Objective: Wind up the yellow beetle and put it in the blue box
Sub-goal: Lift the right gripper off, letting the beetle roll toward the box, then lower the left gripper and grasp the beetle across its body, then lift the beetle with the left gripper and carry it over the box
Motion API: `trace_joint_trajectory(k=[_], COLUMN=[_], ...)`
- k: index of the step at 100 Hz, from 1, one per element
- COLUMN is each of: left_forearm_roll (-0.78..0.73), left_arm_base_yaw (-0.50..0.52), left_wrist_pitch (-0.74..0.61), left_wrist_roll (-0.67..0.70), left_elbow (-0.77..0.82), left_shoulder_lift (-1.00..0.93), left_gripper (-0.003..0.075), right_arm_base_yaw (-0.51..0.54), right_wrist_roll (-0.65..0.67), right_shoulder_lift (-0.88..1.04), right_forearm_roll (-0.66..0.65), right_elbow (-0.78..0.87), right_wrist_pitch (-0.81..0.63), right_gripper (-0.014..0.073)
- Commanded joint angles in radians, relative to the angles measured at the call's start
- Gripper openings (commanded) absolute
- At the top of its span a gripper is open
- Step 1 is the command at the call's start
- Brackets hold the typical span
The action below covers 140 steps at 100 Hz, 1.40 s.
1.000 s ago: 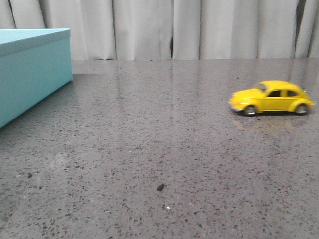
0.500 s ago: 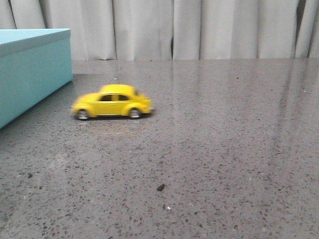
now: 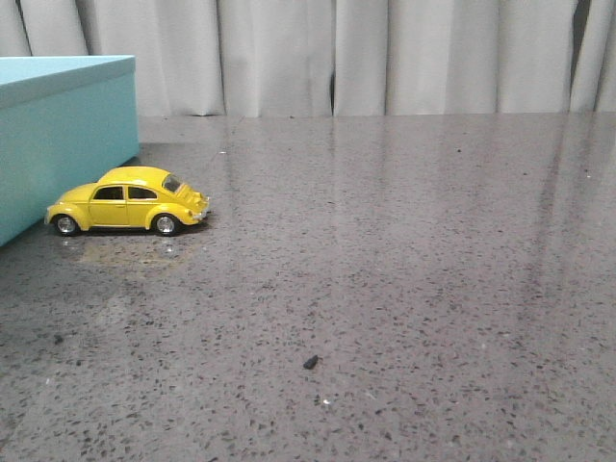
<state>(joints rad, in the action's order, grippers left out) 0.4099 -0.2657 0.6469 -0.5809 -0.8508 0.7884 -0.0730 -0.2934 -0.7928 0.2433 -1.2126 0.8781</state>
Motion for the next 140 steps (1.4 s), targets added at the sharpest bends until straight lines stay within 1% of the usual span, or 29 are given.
trace_joint_trajectory(k=[1, 12, 26, 36, 41, 46, 53, 58, 60, 65, 70, 75, 82, 89, 113, 140], left_forearm_roll=[0.027, 0.027, 0.027, 0.023, 0.018, 0.011, 0.005, -0.011, -0.017, -0.053, -0.093, -0.138, -0.178, -0.181, -0.243, -0.249], left_arm_base_yaw=[-0.033, -0.057, -0.088, -0.116, -0.131, -0.143, -0.157, -0.165, -0.169, -0.18, -0.196, -0.212, -0.23, -0.24, -0.24, -0.24], left_wrist_pitch=[-0.03, -0.017, 0.046, 0.092, 0.112, 0.129, 0.157, 0.175, 0.18, 0.184, 0.182, 0.182, 0.182, 0.182, 0.169, 0.122], left_wrist_roll=[-0.065, -0.14, -0.301, -0.436, -0.513, -0.584, -0.649, -0.667, -0.675, -0.675, -0.675, -0.675, -0.673, -0.671, -0.664, -0.664], left_elbow=[-0.082, -0.14, -0.204, -0.244, -0.26, -0.275, -0.296, -0.311, -0.317, -0.329, -0.342, -0.349, -0.359, -0.365, -0.374, -0.374], left_shoulder_lift=[0.072, 0.171, 0.284, 0.356, 0.39, 0.423, 0.469, 0.501, 0.514, 0.542, 0.567, 0.592, 0.62, 0.648, 0.723, 0.768], left_gripper=[-0.0018, -0.0018, -0.0018, -0.0014, 0.0003, 0.0041, 0.0134, 0.0232, 0.0257, 0.0348, 0.0404, 0.0435, 0.0442, 0.0442, 0.0441, 0.044], right_arm_base_yaw=[-0.008, -0.008, -0.008, -0.008, -0.008, -0.008, -0.008, -0.008, -0.008, -0.008, -0.008, -0.008, -0.008, -0.008, -0.008, -0.008], right_wrist_roll=[-0.071, -0.138, -0.165, -0.165, -0.165, -0.165, -0.165, -0.165, -0.165, -0.165, -0.165, -0.165, -0.165, -0.165, -0.165, -0.165], right_shoulder_lift=[0.101, 0.226, 0.395, 0.5, 0.537, 0.567, 0.596, 0.606, 0.606, 0.608, 0.608, 0.608, 0.608, 0.608, 0.608, 0.608], right_forearm_roll=[0.007, 0.007, 0.007, 0.007, 0.007, 0.007, 0.007, 0.007, 0.007, 0.007, 0.007, 0.007, 0.007, 0.007, 0.007, 0.007], right_elbow=[0.073, 0.215, 0.385, 0.47, 0.504, 0.526, 0.546, 0.553, 0.555, 0.555, 0.555, 0.555, 0.555, 0.555, 0.555, 0.555], right_wrist_pitch=[-0.169, -0.268, -0.377, -0.389, -0.385, -0.38, -0.38, -0.38, -0.38, -0.38, -0.38, -0.38, -0.38, -0.38, -0.38, -0.38], right_gripper=[-0.0049, -0.0049, -0.0049, -0.0049, -0.0049, -0.0049, -0.0049, -0.0049, -0.0049, -0.0049, -0.0049, -0.0049, -0.0049, -0.0049, -0.0049, -0.0049])
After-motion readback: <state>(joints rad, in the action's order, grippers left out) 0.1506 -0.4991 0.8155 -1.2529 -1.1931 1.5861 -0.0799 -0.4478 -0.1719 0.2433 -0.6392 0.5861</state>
